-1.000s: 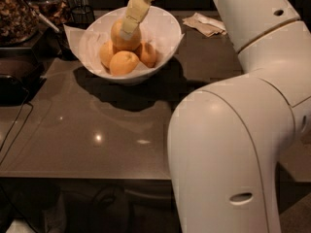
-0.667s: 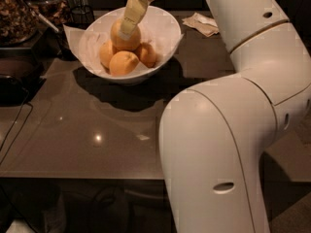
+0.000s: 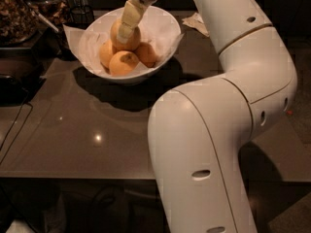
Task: Pick orange from white bowl
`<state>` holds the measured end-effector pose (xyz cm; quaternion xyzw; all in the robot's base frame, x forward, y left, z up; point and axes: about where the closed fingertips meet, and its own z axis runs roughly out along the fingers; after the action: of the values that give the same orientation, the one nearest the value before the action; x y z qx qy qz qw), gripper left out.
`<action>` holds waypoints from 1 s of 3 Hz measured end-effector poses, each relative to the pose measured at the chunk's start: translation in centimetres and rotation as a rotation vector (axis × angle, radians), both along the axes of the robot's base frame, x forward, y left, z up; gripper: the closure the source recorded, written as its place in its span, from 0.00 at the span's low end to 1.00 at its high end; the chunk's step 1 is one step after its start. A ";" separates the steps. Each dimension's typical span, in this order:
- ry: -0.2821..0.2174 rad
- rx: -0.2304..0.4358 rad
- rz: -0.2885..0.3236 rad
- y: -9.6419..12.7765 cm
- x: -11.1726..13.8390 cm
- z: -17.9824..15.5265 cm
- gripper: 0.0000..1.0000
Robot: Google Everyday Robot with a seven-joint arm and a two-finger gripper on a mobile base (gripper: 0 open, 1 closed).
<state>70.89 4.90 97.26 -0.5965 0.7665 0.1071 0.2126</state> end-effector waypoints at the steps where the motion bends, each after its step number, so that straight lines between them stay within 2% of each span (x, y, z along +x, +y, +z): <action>1: 0.026 0.002 0.004 0.6 0.3 -1.2 0.19; 3: 0.061 0.003 0.007 1.8 0.6 -2.5 0.19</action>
Offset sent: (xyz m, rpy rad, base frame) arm -0.0110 -0.0038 -0.0148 -0.0741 0.1655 0.0390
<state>71.44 6.72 94.71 -0.5955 0.7701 0.1272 0.1899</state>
